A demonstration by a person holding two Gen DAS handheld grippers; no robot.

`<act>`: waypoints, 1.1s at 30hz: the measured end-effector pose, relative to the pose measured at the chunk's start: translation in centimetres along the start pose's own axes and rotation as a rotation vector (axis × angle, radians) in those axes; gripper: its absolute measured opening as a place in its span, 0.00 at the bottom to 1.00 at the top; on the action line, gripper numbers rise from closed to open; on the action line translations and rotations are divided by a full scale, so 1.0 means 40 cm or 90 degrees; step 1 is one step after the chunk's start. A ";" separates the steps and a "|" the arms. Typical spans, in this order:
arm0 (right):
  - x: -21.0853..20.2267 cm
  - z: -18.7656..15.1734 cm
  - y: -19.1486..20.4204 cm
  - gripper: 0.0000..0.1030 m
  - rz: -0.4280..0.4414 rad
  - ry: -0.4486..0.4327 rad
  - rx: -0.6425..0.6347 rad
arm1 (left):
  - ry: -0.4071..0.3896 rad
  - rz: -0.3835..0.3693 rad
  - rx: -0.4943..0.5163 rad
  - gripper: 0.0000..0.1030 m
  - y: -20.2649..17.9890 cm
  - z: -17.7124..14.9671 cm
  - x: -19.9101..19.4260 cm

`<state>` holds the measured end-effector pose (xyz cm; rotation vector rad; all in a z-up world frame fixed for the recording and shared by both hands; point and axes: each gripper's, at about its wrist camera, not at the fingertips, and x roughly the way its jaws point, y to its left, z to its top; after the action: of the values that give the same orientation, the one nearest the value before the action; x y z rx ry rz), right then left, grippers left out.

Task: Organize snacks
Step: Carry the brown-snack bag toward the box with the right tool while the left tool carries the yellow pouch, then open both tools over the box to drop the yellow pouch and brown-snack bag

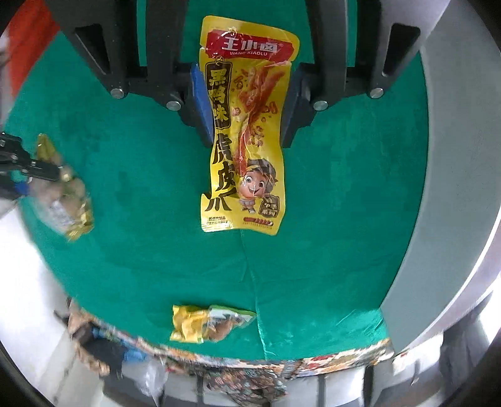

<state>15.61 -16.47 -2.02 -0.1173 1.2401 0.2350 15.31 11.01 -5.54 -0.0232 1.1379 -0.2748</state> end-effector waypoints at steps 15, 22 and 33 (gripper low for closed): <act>-0.271 0.168 0.320 0.58 0.253 -0.103 0.017 | -0.219 -0.060 -0.169 0.40 0.257 -0.096 -0.468; -0.317 0.278 0.765 0.59 0.378 -0.135 -0.105 | -0.211 0.149 -0.295 0.50 0.573 -0.212 -0.544; -0.203 0.232 0.859 0.71 0.377 -0.127 -0.131 | -0.215 0.186 -0.337 0.78 0.576 -0.341 -0.531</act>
<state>13.43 17.93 10.00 0.0993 1.0234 0.8673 -0.50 39.77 4.00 -0.3557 0.8365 0.2879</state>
